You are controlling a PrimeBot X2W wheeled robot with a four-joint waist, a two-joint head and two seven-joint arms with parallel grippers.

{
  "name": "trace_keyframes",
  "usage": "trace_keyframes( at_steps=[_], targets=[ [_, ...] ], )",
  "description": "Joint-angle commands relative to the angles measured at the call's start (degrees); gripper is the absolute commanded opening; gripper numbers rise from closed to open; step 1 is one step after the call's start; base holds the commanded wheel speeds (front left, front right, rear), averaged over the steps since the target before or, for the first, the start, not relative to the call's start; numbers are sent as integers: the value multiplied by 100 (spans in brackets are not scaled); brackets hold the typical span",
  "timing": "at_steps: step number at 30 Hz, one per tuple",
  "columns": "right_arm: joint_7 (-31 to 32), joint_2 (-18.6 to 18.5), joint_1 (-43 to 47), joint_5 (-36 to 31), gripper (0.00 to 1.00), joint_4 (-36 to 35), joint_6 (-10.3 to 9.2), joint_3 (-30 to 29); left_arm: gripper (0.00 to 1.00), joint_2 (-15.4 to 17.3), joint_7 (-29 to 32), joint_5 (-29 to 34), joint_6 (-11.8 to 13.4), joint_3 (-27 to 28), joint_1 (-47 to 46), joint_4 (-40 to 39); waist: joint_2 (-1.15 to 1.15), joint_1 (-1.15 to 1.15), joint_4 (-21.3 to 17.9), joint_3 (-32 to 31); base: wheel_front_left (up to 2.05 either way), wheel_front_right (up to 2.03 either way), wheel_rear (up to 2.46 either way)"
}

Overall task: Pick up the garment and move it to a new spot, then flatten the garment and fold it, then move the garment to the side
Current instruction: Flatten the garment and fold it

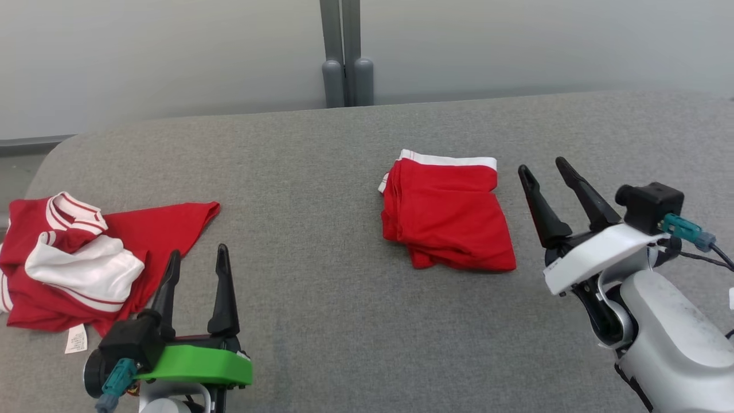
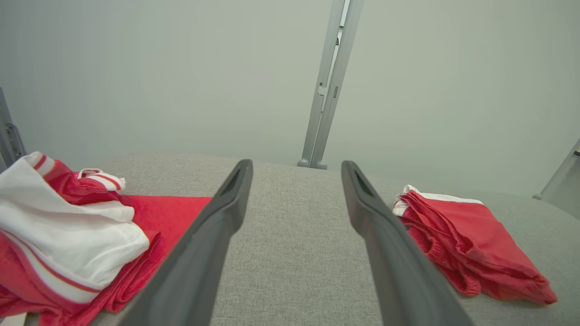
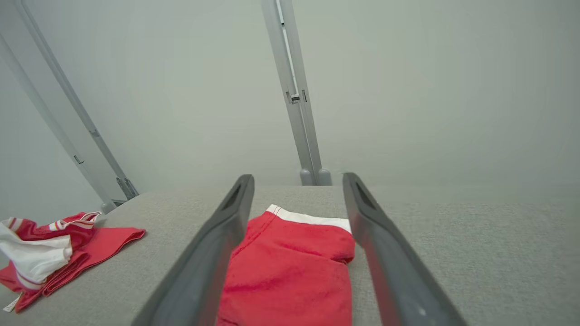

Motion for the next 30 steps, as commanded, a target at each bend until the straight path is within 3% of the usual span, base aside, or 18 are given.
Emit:
trace_keyframes(
  at_steps=[1, 15, 30],
  targets=[
    [-14, 0, 194, -130, 100, -107, 0, -160, 100, 39, -2, 66, 0, 53, 104, -54, 0, 0, -175, -51, 0, 0, 0],
    [-15, 346, 1506, -1087, 100, -708, 1, -1519, 100, -10, -2, 465, -77, 132, 321, -50, 0, 0, -454, -142, 0, 0, 0],
    [-15, 578, 1811, -1560, 100, -958, 0, -1830, 100, -36, -2, 598, -75, 244, 211, 80, 0, 0, -402, -98, 0, 0, 0]
  ],
)
